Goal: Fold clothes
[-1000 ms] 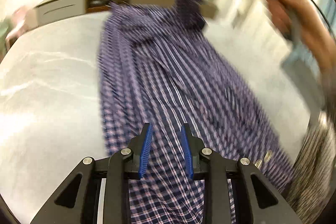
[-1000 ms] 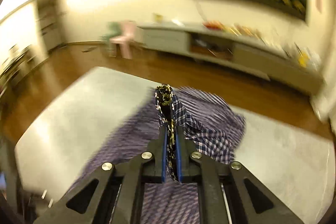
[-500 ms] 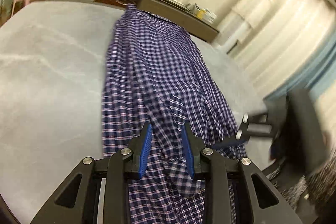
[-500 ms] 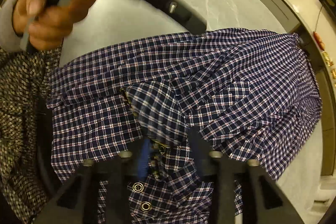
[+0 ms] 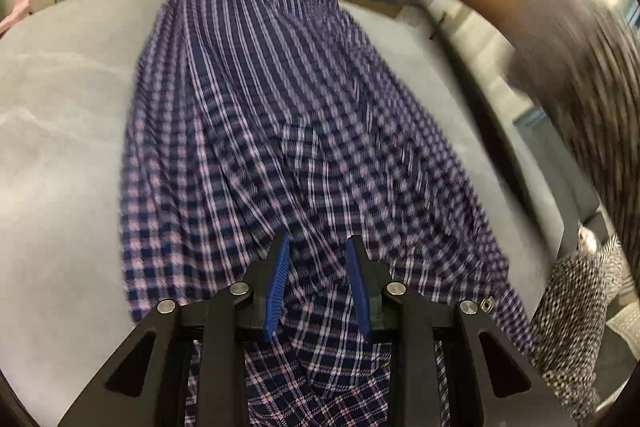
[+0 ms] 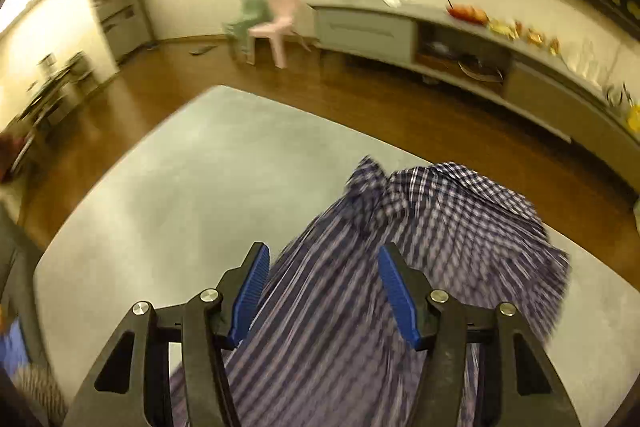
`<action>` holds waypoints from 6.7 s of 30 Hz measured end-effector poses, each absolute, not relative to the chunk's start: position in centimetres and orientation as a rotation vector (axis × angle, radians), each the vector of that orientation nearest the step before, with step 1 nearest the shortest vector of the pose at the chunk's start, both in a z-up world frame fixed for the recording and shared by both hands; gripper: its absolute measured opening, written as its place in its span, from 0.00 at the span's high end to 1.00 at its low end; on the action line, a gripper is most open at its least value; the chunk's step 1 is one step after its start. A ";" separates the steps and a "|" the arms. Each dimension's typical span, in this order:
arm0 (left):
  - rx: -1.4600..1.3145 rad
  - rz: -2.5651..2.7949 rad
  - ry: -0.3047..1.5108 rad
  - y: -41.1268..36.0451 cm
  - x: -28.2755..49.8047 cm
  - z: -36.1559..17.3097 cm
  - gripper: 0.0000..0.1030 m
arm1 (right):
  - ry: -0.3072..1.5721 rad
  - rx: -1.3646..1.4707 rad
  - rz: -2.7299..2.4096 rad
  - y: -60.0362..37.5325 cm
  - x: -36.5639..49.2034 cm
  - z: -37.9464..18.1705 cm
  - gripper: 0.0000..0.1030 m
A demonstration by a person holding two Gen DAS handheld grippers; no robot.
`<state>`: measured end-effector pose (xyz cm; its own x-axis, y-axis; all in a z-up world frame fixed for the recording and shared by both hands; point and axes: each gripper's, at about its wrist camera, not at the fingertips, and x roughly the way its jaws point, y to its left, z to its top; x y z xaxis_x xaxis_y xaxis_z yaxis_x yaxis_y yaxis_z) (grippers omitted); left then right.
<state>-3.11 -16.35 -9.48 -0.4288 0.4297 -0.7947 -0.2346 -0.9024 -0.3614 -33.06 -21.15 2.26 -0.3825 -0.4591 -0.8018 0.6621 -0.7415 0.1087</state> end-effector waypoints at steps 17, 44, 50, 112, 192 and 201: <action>-1.364 2.315 -0.264 -15.9 -3.6 -9.8 0.70 | -0.477 1.106 -1.866 -21.3 -44.7 -0.3 0.38; -1.353 2.366 -0.217 -12.5 -6.5 -10.2 0.67 | -0.265 1.224 -1.881 -24.3 -45.1 1.5 0.29; -1.347 2.394 -0.174 -11.7 -4.4 -9.8 0.67 | 0.183 1.304 -1.970 -25.5 -41.2 0.1 0.96; -1.431 2.339 0.102 -7.4 3.2 -11.4 0.64 | 0.134 1.252 -2.298 3.4 -3.6 -10.5 0.38; -0.770 2.492 0.279 -3.4 7.5 -2.1 1.00 | -0.204 1.382 -2.154 18.2 -0.1 -4.9 0.41; -0.677 2.044 1.021 3.7 17.3 -9.0 0.59 | -0.079 1.335 -2.033 17.3 1.1 -2.9 0.41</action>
<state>17.32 3.67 -8.95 -0.5865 0.3799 -0.7153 -0.8002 -0.4087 0.4390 1.13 17.29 -2.86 -0.2298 -0.5748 -0.7853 0.5124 -0.7575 0.4045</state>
